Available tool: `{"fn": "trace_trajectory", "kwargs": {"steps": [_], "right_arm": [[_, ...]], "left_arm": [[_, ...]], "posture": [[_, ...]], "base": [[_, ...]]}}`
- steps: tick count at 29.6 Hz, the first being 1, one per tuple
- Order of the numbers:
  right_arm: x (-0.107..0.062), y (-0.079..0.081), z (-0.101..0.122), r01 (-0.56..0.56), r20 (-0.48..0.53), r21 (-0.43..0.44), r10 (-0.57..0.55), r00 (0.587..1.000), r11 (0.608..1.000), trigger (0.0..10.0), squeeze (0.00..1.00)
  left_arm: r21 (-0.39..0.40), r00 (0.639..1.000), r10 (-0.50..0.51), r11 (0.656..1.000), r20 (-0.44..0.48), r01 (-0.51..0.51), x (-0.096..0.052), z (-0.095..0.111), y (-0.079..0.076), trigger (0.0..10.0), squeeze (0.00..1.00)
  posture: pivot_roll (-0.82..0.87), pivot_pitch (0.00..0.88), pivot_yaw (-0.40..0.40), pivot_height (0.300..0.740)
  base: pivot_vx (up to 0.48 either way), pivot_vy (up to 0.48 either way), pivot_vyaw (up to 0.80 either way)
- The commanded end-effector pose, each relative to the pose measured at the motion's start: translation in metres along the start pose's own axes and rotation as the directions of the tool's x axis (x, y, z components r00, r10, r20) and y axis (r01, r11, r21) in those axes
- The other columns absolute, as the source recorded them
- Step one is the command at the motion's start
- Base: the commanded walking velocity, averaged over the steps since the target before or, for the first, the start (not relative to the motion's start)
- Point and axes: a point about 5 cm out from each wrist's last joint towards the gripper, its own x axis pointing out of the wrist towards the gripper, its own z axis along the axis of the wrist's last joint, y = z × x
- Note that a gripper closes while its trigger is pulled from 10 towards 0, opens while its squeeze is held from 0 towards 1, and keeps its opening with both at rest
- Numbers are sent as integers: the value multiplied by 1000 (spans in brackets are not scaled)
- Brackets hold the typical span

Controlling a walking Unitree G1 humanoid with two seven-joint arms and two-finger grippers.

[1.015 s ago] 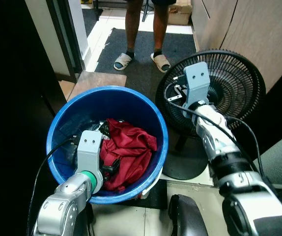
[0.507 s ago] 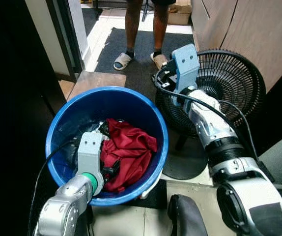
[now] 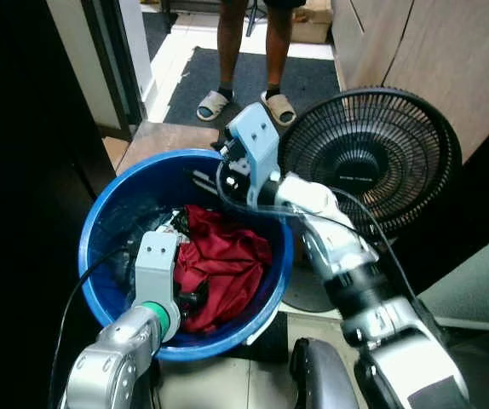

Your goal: Clothes washing

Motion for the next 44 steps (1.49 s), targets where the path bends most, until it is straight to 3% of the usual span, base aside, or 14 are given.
{"fn": "trace_trajectory", "kwargs": {"steps": [1,3,5,12,14,18,19,21,25,32,33,35,36,44], "right_arm": [[-4,13,-9,-39,-36,39,40,999,998,10000,0],[-7,16,-13,-35,-52,54,38,998,998,10000,0],[-20,14,-39,32,-154,88,-18,988,996,10000,0],[-40,9,-68,106,-266,114,-73,961,988,10000,0],[-57,4,-86,163,-351,122,-111,930,979,10000,0],[-63,2,-91,182,-376,124,-124,918,975,10000,0],[-73,-2,-99,219,-426,118,-150,892,969,10000,0],[-73,-2,-99,219,-426,118,-150,892,969,10000,0],[-91,-14,-122,280,-552,108,-177,815,954,10000,0],[-100,-14,-139,245,-619,99,-133,774,965,10000,0],[-101,-15,-139,246,-619,91,-138,773,965,4784,0],[-101,-15,-139,251,-618,91,-143,773,964,4784,0],[-101,-15,-138,256,-613,90,-149,776,963,0,0],[-97,-14,-136,252,-589,106,-143,795,962,0,0]], "left_arm": [[-8,999,5,1000,-37,-5,-1,-9,0,10000,0],[-8,999,5,1000,-37,-5,-1,-9,0,10000,0],[-7,999,1,1000,-39,-2,-1,-10,-1,10000,0],[-5,999,-5,1000,-40,5,0,-10,-2,10000,0],[-2,999,-9,1000,-42,9,1,-10,-2,10000,0],[-1,999,-11,1000,-42,11,1,-10,-2,10000,0],[0,999,-11,1000,-43,12,1,-10,-2,10000,0],[0,999,-11,1000,-43,12,1,-10,-2,10000,0],[4,999,-12,1000,-47,12,1,-10,-2,10000,0],[6,999,-6,1000,-46,7,0,-9,0,10000,0],[7,999,-4,1000,-47,4,0,-9,0,10000,0],[7,999,-3,1000,-47,3,0,-9,0,10000,0],[7,999,-2,1000,-47,3,0,-9,1,10000,0],[10,999,-4,1000,-45,5,0,-8,2,10000,0]], "posture": [[133,148,-34,517],[133,148,-34,517],[126,146,-32,517],[116,145,-28,517],[113,145,-25,517],[113,145,-25,517],[111,144,-24,517],[111,144,-24,517],[110,145,-17,517],[117,151,-14,517],[117,151,-14,517],[117,151,-14,517],[120,153,-10,517],[116,153,0,517]], "base": [[0,0,0],[0,0,0],[0,0,0],[0,0,0],[0,0,0],[0,0,0],[0,0,0],[0,0,0],[0,0,0],[0,0,0],[0,0,0],[0,0,0],[0,0,0],[0,0,0]]}}
